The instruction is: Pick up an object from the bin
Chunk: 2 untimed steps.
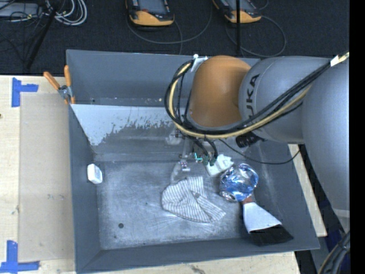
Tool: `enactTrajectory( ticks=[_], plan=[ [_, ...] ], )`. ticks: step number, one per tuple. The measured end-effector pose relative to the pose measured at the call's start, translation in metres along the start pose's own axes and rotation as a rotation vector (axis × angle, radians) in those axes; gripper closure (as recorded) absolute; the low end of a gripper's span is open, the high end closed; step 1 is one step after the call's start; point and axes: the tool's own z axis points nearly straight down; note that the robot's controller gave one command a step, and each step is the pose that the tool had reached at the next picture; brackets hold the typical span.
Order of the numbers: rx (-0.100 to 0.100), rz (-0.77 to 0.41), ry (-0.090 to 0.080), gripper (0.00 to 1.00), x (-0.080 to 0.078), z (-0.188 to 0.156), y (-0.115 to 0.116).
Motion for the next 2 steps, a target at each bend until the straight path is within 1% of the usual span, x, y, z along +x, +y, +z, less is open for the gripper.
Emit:
enactTrajectory(
  ticks=[1, 2],
  plan=[
    [0.000, 0.001, 0.000, 0.00, 0.000, 0.000, 0.000],
    [0.000, -0.099, -0.010, 0.00, 0.020, 0.019, -0.014]
  ],
)
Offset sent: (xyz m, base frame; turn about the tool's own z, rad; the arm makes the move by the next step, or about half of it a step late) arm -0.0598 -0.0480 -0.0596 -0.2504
